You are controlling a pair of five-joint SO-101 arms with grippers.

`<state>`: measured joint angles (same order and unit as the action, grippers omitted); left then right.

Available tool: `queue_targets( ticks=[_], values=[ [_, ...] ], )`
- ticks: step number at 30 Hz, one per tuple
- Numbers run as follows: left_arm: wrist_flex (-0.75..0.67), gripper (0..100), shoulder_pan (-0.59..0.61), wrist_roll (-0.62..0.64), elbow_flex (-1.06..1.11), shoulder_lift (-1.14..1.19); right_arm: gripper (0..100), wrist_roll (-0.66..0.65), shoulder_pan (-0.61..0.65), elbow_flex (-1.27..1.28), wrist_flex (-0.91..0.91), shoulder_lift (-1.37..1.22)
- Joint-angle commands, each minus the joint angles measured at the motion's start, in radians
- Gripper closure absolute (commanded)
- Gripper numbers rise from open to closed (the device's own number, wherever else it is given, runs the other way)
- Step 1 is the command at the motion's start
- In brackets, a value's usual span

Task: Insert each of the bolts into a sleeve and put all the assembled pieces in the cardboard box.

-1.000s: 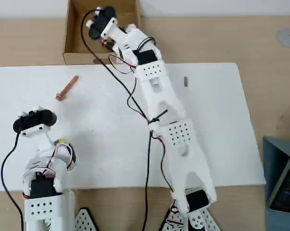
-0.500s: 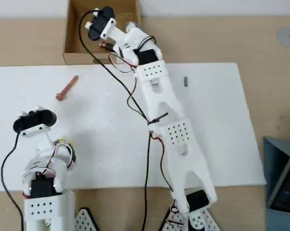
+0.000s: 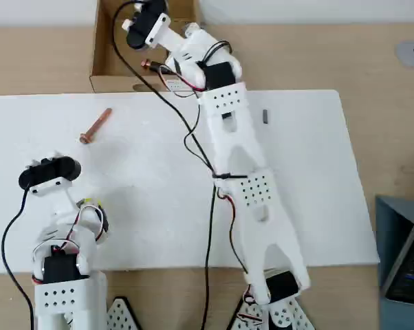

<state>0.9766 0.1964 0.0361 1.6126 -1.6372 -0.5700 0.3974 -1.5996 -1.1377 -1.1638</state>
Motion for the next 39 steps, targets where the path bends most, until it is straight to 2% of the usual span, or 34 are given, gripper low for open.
queue_targets(
  ticks=[1, 6, 19, 23, 28, 39],
  values=[
    [-0.014, 100, 0.012, -0.002, -0.005, -0.008, 86.0, -0.003, -0.028, -0.071, -0.097, 0.022],
    [-0.014, 100, 0.012, -0.002, -0.005, -0.008, 86.0, 0.018, -0.058, -0.068, -0.229, 0.087],
    [-0.014, 100, 0.012, -0.002, -0.005, -0.008, 86.0, 0.405, -0.065, -0.068, -0.643, 0.248],
    [-0.014, 100, 0.012, -0.002, -0.005, -0.008, 86.0, 0.522, -0.085, -0.059, -0.651, 0.272],
    [-0.014, 100, 0.012, -0.002, -0.005, -0.008, 86.0, 0.586, -0.108, 0.025, -0.651, 0.298],
    [-0.014, 100, 0.012, -0.002, -0.005, -0.008, 86.0, 0.818, -0.119, 0.490, -0.651, 0.553]
  ],
)
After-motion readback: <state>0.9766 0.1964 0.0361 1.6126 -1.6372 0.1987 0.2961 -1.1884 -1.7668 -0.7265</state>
